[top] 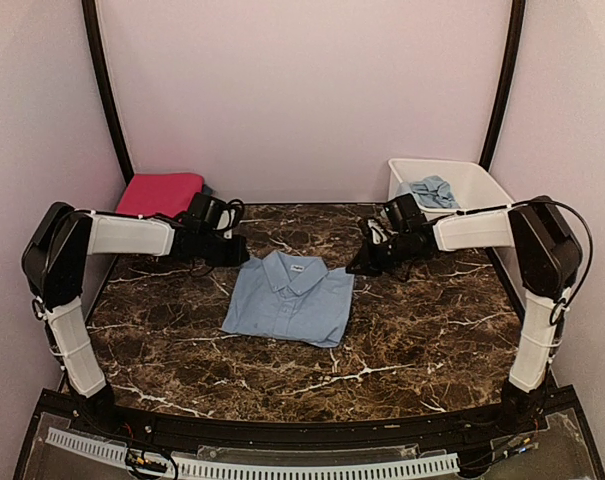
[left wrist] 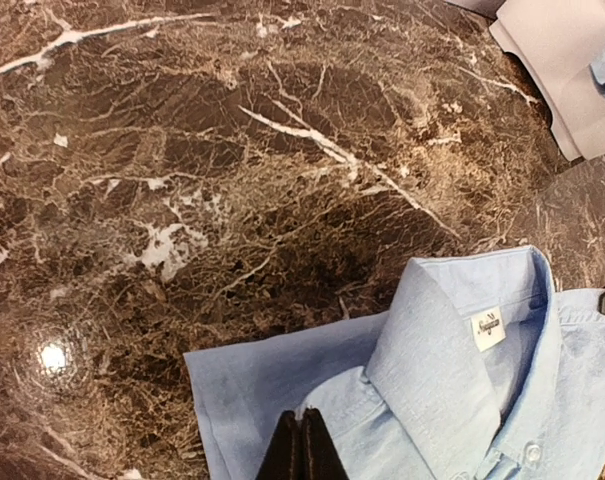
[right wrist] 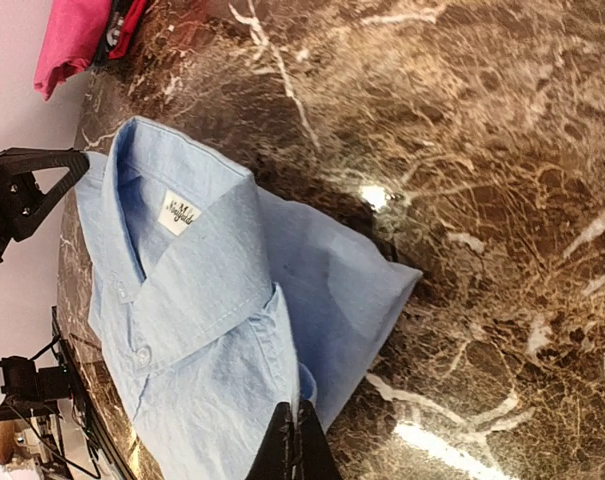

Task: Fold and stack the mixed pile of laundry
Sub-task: Smooth out the square-folded shirt at the center of the board.

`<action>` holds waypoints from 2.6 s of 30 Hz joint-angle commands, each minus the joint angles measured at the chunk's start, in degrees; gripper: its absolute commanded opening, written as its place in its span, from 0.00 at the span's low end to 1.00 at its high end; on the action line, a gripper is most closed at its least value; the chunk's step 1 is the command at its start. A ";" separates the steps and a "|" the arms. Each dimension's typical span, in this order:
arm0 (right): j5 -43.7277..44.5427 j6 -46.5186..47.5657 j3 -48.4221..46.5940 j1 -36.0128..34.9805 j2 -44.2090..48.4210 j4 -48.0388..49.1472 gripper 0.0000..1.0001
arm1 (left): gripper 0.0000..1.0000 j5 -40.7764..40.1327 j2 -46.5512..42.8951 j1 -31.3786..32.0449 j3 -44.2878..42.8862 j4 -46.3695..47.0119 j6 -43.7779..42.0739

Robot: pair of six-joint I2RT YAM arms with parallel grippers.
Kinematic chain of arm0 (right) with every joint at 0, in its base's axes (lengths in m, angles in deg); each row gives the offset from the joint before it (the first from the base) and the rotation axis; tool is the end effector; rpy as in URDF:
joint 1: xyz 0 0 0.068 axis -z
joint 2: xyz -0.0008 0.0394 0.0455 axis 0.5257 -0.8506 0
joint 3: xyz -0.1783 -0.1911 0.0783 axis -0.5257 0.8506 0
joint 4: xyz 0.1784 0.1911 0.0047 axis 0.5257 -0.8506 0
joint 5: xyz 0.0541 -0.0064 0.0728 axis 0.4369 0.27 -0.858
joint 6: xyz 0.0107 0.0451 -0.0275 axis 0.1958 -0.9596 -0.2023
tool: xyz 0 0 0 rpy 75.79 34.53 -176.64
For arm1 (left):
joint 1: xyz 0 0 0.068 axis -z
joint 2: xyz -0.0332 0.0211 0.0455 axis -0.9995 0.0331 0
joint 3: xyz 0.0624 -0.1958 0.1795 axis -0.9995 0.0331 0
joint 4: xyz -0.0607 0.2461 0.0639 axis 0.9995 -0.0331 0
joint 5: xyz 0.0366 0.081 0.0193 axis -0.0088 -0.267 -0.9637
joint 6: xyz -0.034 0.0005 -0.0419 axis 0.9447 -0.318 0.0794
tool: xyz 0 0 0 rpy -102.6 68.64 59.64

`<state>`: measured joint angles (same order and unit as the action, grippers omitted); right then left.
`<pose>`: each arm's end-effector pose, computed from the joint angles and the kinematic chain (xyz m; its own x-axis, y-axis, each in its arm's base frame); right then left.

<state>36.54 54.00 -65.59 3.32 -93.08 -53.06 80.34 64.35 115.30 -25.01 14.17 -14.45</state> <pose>0.3483 0.2087 0.1691 -0.9268 -0.0183 -0.3750 -0.2780 0.7047 0.6528 0.3626 -0.1917 0.1893 -0.7369 -0.0255 -0.6755 0.2955 0.8866 -0.3558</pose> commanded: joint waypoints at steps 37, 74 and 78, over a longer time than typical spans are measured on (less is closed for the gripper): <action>-7.55 -7.94 15.03 -3.09 6.67 13.85 0.31 | 0.55 -4.10 -9.14 18.80 -3.49 -9.65 -10.00; -1.64 -10.43 22.59 -16.17 10.58 24.88 0.48 | 0.51 -11.50 -12.42 10.06 9.92 -12.25 0.81; -1.83 -10.16 19.83 -17.05 6.92 23.55 0.45 | 0.51 -12.02 -11.62 9.74 10.65 -11.95 1.00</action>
<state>34.18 43.73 -43.07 -12.44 -83.20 -29.06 68.91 53.73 125.62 -15.72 2.85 -13.95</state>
